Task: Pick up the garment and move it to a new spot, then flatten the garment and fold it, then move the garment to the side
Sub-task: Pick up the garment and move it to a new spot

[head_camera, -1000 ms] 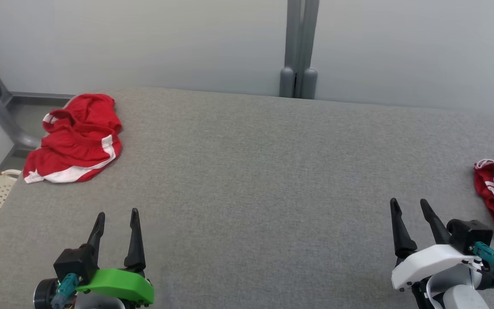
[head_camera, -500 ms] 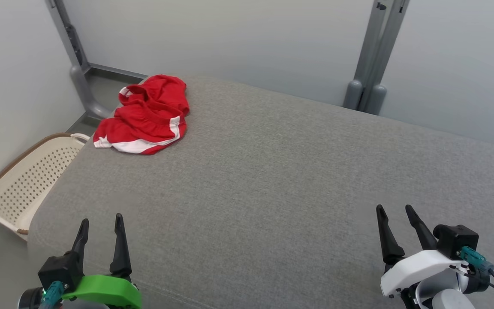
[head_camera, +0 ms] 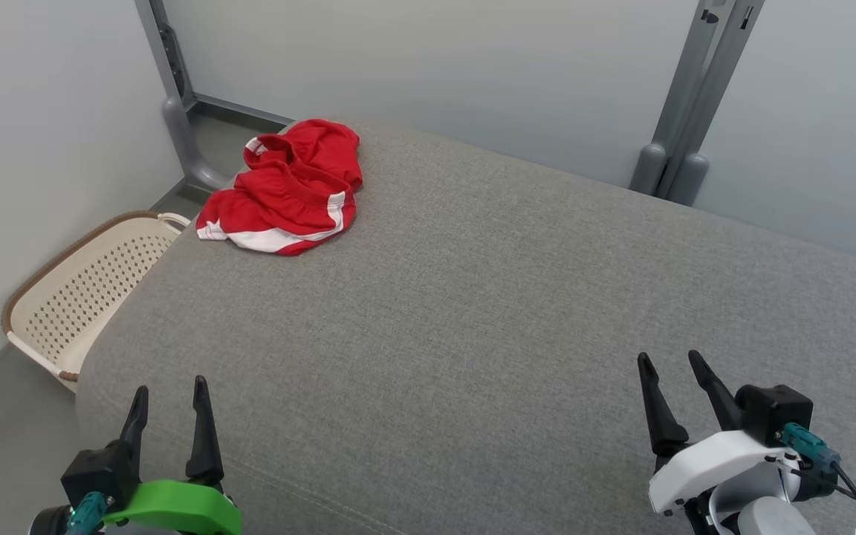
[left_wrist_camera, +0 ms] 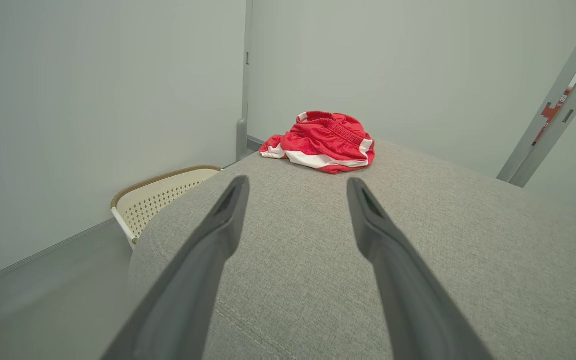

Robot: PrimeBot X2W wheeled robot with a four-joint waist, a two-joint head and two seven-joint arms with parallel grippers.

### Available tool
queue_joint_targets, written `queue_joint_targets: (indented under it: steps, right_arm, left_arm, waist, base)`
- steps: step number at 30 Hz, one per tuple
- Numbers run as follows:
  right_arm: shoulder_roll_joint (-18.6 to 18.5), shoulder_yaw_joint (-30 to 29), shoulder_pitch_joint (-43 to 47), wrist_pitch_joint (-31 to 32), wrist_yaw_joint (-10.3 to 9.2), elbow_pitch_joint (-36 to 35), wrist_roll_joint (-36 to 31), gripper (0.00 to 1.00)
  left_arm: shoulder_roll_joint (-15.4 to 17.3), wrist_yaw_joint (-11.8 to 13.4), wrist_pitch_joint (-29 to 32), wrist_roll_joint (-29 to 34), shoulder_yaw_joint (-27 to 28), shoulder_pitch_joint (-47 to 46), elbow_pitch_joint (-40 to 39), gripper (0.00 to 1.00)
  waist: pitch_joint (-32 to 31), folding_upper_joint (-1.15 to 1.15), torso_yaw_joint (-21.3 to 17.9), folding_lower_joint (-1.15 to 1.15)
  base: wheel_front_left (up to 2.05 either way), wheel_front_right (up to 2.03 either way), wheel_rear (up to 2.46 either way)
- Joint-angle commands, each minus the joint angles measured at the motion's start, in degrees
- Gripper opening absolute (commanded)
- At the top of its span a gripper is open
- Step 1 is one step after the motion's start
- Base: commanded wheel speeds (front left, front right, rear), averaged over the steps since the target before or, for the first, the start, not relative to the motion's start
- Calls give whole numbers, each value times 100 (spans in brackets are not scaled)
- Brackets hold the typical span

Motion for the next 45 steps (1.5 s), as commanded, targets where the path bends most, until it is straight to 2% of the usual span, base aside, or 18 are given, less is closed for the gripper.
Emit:
queue_joint_targets:
  steps: [1, 5, 6, 10, 16, 20, 23, 28, 34, 40, 43, 44, 45]
  right_arm:
    - [-18, -17, 6, 15, -8, -35, -45, 100]
    - [-18, -45, 14, 89, -8, -151, -136, 100]
    - [-22, 29, -102, 204, -8, -306, -229, 100]
    - [-126, 168, -243, 383, -8, -569, -302, 100]
    - [-362, 636, -572, 712, -8, -1080, -354, 100]
    - [-484, 1044, -817, 856, -8, -1434, -300, 100]
    - [-576, 1228, -952, 912, -8, -1682, -234, 100]
    - [-638, 1436, -1159, 1028, -8, -2216, -233, 100]
    - [-757, 1256, -1083, 1218, -8, -2902, -374, 100]
    - [-811, 1144, -964, 1376, -8, -3401, -469, 100]
    - [-812, 1083, -920, 1400, -8, -3544, -473, 100]
    - [-812, 1050, -909, 1410, -8, -3578, -480, 100]
    - [-810, 1030, -906, 1415, -8, -3601, -488, 100]
  left_arm:
    - [11, 30, -1, -7, -12, -36, 49, 100]
    - [6, 95, -1, 60, -141, -336, 397, 100]
    - [14, 167, -2, -50, -136, -748, 798, 100]
    - [10, 288, 74, -423, -73, -1523, 1420, 100]
    - [63, 402, 230, -872, 227, -2819, 2424, 100]
    - [307, 529, 457, -1090, 463, -3597, 3030, 100]
    - [454, 504, 575, -1255, 611, -4090, 3404, 100]
    - [918, 616, 990, -1426, 809, -4883, 3965, 100]
    - [1149, 879, 1417, -1447, 802, -5590, 4320, 100]
    - [1287, 1138, 1700, -1667, 977, -5945, 4681, 100]
    - [1344, 1128, 1818, -1741, 1016, -5976, 4841, 100]
    - [1334, 1078, 1851, -1763, 1027, -5974, 4899, 71]
    - [1328, 1035, 1941, -1781, 1029, -5963, 4962, 25]
  waist:
    - [12, 0, 6, 0]
    - [153, 0, 3, 0]
    - [353, 0, -108, 0]
    - [716, 0, -393, 0]
    - [1467, 0, -1056, 0]
    - [2004, 0, -1545, 0]
    - [2386, 0, -1818, 0]
    - [3078, 0, -2247, 0]
    - [3763, 0, -2338, 0]
    - [4122, 0, -2397, 0]
    - [4199, 0, -2410, 0]
    - [4214, 0, -2408, 0]
    - [4224, 0, -2406, 0]
  base:
    - [0, 0, 0]
    - [0, 0, 0]
    - [0, 0, 0]
    - [0, 0, 0]
    - [0, 0, 0]
    - [0, 0, 0]
    - [0, 0, 0]
    - [0, 0, 0]
    - [0, 0, 0]
    - [0, 0, 0]
    - [0, 0, 0]
    - [0, 0, 0]
    - [0, 0, 0]
